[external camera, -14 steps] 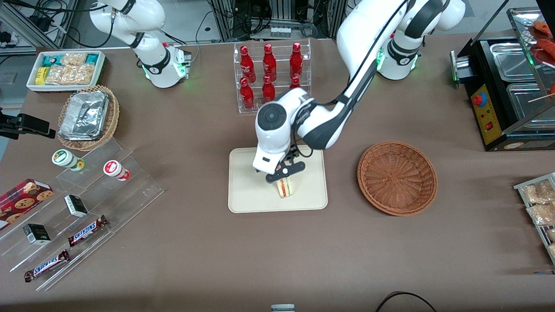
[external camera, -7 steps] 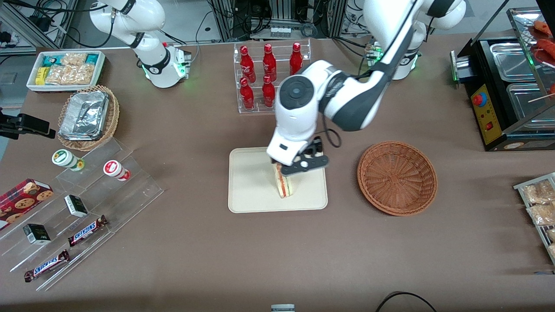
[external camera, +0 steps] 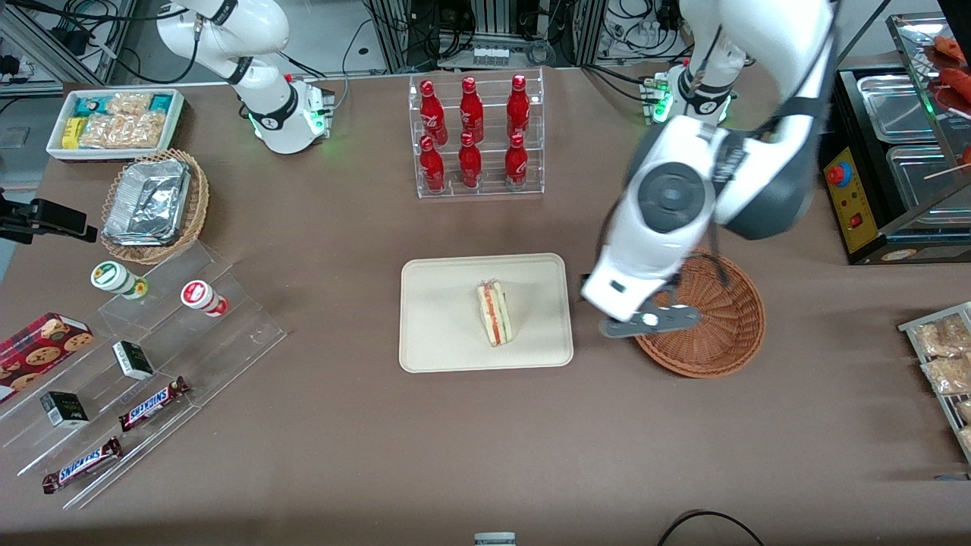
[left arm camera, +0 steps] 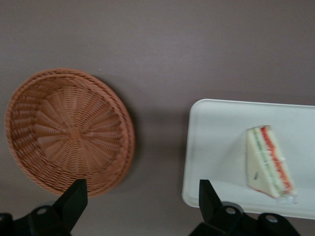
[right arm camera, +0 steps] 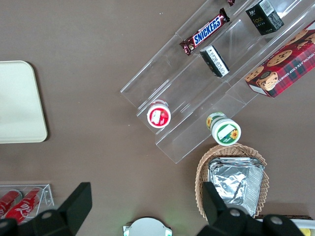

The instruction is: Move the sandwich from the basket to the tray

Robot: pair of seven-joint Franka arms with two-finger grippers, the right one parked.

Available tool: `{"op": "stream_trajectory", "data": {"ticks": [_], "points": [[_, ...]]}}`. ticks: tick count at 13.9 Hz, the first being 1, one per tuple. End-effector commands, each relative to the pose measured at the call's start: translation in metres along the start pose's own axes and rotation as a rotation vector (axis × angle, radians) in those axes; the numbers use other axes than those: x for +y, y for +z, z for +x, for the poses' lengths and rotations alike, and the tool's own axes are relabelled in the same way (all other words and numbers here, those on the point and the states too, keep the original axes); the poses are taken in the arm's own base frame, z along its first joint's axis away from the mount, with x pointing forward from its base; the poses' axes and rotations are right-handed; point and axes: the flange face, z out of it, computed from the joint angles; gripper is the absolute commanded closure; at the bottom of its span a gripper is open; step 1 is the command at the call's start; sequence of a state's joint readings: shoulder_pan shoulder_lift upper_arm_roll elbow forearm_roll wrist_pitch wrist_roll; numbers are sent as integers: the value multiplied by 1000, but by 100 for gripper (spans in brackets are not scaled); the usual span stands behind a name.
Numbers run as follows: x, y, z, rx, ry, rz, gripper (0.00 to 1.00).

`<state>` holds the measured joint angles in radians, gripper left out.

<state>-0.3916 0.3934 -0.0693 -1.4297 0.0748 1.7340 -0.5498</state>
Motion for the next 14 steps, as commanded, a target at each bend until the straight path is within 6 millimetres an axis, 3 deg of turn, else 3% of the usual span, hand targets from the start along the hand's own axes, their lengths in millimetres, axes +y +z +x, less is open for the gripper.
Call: {"op": "stream_trajectory", "data": {"ticks": [1,4,9,12,14], "points": [[-56,-8,-2,-25,52,-31,0],[-126,-22,-2,-31,103,-64,0],[-209,-61,-23,-93,203,-67,0],[-242,-81,-31,-89,205,-73,0],[-254,-101,-43,-86,215,-61,0]]}}
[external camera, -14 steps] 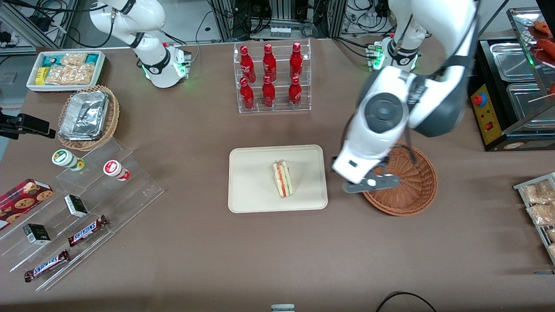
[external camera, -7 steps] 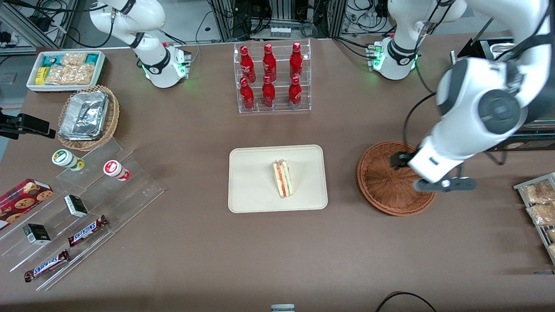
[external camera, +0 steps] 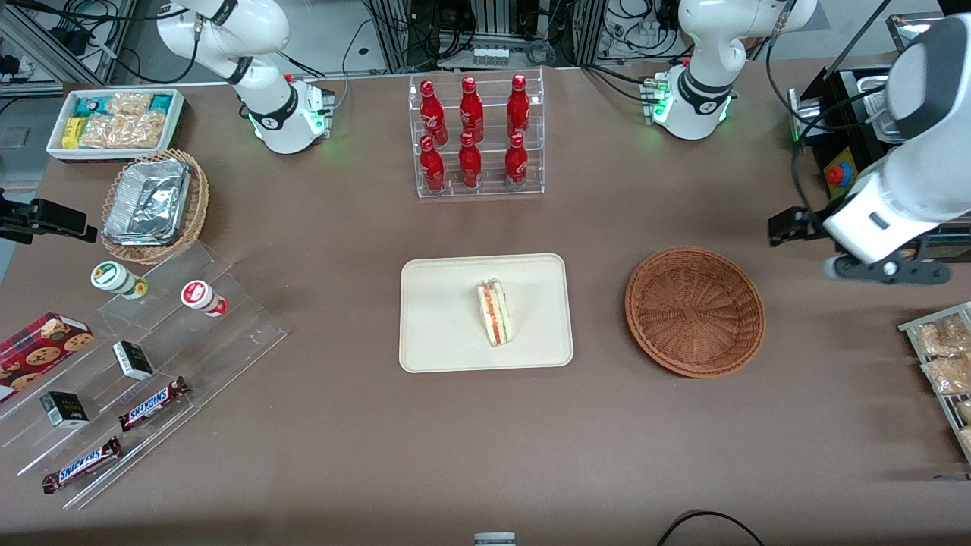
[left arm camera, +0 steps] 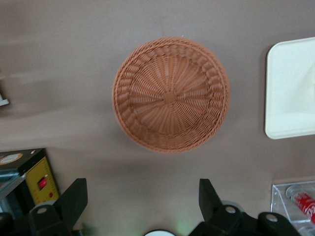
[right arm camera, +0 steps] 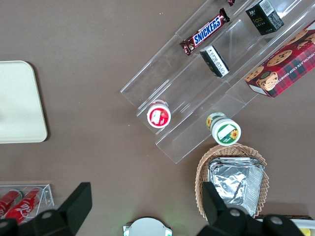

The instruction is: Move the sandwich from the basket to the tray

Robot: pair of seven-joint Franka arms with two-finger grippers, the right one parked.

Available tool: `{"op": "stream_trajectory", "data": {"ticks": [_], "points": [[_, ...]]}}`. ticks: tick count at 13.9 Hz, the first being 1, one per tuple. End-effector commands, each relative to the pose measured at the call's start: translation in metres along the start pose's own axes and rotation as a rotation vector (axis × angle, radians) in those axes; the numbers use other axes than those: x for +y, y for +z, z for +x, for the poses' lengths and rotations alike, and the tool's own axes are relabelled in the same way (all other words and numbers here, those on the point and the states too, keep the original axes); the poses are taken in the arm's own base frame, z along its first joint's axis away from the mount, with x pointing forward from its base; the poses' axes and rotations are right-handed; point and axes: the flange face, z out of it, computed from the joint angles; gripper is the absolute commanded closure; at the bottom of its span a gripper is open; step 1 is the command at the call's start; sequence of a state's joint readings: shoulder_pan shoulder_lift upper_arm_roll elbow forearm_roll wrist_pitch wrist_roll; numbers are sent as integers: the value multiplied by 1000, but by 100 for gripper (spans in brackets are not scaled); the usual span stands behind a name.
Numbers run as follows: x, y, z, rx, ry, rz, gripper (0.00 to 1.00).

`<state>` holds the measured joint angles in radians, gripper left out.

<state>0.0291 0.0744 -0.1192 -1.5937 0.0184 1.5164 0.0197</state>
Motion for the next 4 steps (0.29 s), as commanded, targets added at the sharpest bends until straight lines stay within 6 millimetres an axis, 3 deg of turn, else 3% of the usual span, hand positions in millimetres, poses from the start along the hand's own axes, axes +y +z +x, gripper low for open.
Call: {"op": "stream_trajectory", "data": {"ticks": [1,4], "points": [[-9,-23,-25,8,4,1,0],[-25,-31,-31,25,-28,-2,0]]}}
